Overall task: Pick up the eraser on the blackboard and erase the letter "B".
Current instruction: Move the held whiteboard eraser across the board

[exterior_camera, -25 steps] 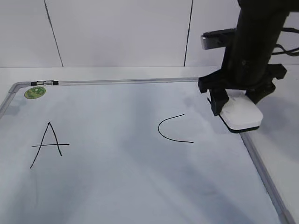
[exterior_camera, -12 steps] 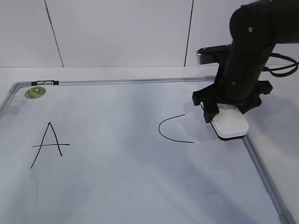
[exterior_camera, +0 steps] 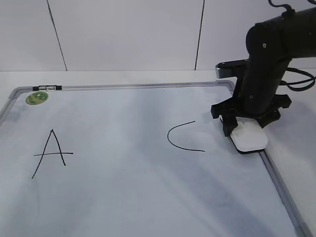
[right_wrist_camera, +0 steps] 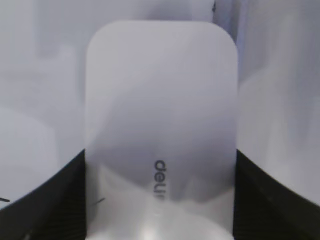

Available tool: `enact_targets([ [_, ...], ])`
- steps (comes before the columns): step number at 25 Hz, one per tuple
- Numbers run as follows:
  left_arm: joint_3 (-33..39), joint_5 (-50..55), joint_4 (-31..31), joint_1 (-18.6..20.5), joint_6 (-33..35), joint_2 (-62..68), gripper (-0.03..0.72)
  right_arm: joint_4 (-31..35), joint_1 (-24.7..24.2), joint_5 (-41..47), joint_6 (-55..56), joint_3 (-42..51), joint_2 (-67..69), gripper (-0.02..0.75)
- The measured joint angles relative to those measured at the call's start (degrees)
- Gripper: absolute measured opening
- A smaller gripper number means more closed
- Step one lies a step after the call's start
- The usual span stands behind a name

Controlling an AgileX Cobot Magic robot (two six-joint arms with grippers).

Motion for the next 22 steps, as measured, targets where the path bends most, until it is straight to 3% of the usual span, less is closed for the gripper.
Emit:
enact_targets([
  [22,0.00,0.00,0.00,0.00,0.00,0.00,0.013,-0.82,-0.40,-4.27,-0.15,-0.24,3.05,0.526],
])
